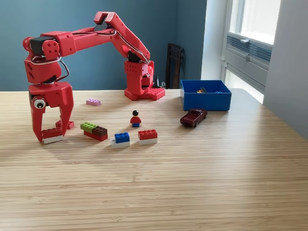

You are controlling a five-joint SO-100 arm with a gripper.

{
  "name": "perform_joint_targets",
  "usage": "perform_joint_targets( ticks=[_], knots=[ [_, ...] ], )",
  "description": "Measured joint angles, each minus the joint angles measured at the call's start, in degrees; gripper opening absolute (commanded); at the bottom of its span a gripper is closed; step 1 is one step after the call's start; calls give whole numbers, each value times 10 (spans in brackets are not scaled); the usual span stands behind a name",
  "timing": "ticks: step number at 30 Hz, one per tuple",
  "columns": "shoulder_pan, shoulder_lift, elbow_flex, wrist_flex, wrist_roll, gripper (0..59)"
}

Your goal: Grasp a lego block and put it in the bin.

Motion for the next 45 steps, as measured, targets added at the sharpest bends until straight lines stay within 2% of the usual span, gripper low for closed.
perform_joint_targets(
  ticks=[6,12,22,28,32,39,45],
  knots=[
    [-44,18,-4,54,-20,1],
    [-108,160,64,62,-40,1],
    [-280,452,250,83,-66,0],
    [-460,557,374,83,-56,0],
    [-618,576,425,83,-38,0],
    [-848,577,456,83,-3,0],
    [-1014,578,498,86,-14,0]
  ],
)
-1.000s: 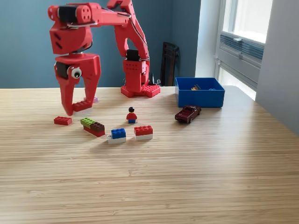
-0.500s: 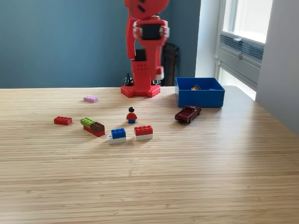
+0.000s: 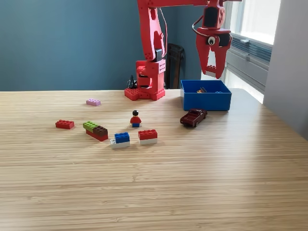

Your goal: Grasp a lego block and put it in the bin.

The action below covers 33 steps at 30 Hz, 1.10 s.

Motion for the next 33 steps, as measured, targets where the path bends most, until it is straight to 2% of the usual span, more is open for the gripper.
perform_joint_targets(
  ticks=[3,4,7,8,10,13,16,17,21,23,29,33],
  knots=[
    [-47,4,19,0,-15,2],
    [-55,4,22,0,-18,49],
    [-68,4,25,0,-28,260],
    [-69,4,25,0,-30,313],
    [-69,4,25,0,-35,366],
    [-69,4,25,0,-42,391],
    [-68,4,25,0,-47,370],
    [-67,4,25,0,-50,339],
    [-42,4,17,0,-58,144],
    [-4,4,4,0,-66,89],
    [178,5,-40,-22,-118,87],
    [323,5,-60,-53,-178,90]
  ],
)
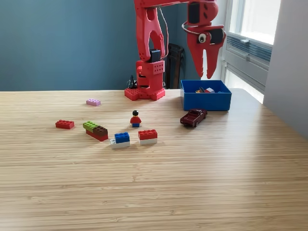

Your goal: Grasp a lego block and put it in the bin.

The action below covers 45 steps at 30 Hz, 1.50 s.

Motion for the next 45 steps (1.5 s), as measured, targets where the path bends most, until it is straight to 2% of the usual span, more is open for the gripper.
perform_joint_targets(
  ticks=[6,13,32,38,40,43,45],
  knots=[
    [164,0,-4,-42,-79,91],
    [239,0,10,-69,-117,103],
    [272,0,22,-91,-120,131],
    [287,0,33,-105,-97,144],
    [288,0,43,-105,-85,165],
    [288,0,66,-105,-76,234],
    [288,0,83,-105,-79,246]
  ],
)
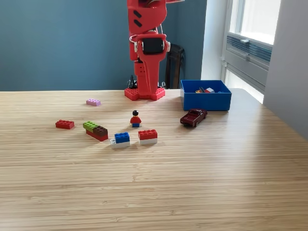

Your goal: Grasp a lego block and put it in the bin.

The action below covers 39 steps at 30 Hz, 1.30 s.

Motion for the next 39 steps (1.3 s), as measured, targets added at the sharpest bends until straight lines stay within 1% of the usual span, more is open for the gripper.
perform_joint_targets(
  ticks=[5,14,19,26,35,39],
  knots=[
    [-17,0,24,0,-9,264],
    [-110,0,42,0,-123,312],
    [-158,2,64,8,-170,331],
    [-227,2,69,8,-184,371],
    [-238,2,69,8,-209,386],
    [-236,2,80,-14,-216,387]
  ],
)
